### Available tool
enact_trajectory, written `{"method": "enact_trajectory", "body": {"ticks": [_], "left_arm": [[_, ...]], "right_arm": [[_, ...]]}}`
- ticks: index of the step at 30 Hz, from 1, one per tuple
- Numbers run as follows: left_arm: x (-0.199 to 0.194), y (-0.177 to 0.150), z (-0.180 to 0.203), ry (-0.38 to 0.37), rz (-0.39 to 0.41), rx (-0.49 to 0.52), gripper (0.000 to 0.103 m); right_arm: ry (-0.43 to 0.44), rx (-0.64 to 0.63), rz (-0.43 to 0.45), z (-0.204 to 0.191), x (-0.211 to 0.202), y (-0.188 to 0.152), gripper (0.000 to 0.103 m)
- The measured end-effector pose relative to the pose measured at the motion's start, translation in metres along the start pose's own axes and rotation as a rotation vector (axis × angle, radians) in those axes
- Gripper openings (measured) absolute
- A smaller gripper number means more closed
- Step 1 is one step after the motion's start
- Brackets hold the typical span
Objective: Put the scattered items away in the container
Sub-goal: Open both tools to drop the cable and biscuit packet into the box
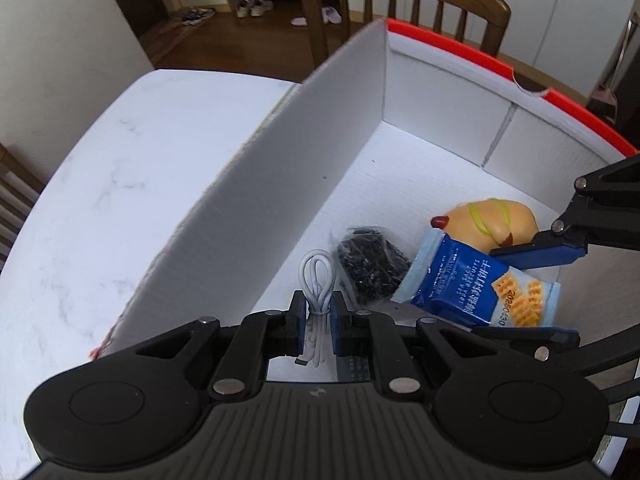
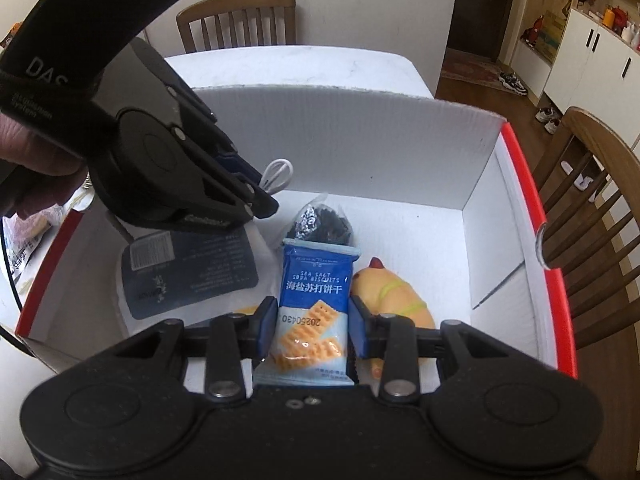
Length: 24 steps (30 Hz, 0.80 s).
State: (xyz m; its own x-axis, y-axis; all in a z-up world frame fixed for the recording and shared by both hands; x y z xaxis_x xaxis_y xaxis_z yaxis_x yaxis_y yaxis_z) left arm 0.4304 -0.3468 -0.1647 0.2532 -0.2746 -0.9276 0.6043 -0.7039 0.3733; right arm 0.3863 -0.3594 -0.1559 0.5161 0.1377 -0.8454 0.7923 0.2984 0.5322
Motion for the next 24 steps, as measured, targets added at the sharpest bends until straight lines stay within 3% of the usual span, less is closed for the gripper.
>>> {"method": "enact_trajectory", "body": {"ticks": [9, 24], "left_arm": [[0.017, -0.001, 0.002, -0.020, -0.044, 0.010, 0.011], [0.024, -0.007, 0.000, -0.014, -0.053, -0.003, 0.011]], "right_arm": [[0.002, 0.002, -0.036, 0.002, 0.008, -0.006, 0.036], [0.004, 0.009, -0.052, 0.003, 0.013, -0.004, 0.039]]}}
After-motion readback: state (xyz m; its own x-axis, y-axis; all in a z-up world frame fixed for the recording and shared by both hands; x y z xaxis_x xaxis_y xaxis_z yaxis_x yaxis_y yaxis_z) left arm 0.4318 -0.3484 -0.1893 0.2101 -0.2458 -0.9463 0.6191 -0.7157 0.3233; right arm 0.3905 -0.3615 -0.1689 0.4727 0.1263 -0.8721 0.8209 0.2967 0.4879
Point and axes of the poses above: each gripper's, at about its wrist camera, not at the fingertips, and x roughly the way its jaws point, z to its right, y to its top, the point moved 8 cm from there along x, roughly the way its jaws point, and after that the axes turned 7 degrees about -y, right-handed, at the moved point
